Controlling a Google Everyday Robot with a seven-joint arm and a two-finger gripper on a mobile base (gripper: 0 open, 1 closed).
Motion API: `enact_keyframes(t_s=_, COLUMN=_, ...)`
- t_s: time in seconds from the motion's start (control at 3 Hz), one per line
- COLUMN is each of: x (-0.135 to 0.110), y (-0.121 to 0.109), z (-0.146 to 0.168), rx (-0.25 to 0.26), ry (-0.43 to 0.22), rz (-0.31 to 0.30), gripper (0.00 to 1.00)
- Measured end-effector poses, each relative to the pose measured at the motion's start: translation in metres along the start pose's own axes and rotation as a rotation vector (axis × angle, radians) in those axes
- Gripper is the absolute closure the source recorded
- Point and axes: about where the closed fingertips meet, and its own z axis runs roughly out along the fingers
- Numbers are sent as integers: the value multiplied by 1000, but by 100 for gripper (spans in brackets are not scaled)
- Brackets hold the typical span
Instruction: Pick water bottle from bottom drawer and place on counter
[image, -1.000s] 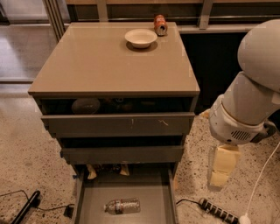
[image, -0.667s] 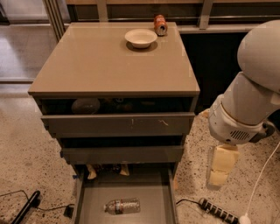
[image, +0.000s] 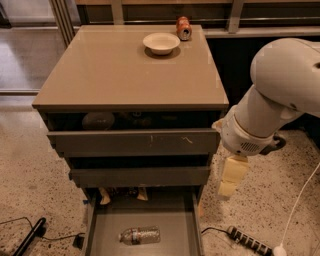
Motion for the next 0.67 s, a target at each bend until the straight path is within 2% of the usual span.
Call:
enact_keyframes(t_s=0.33, x=-15, y=-36, z=40, rx=-9, ry=16, rz=-7, gripper=0)
enact_keyframes(t_s=0.67, x=-23, y=-53, z=65, rx=-24, ry=59, rz=-8, gripper=0)
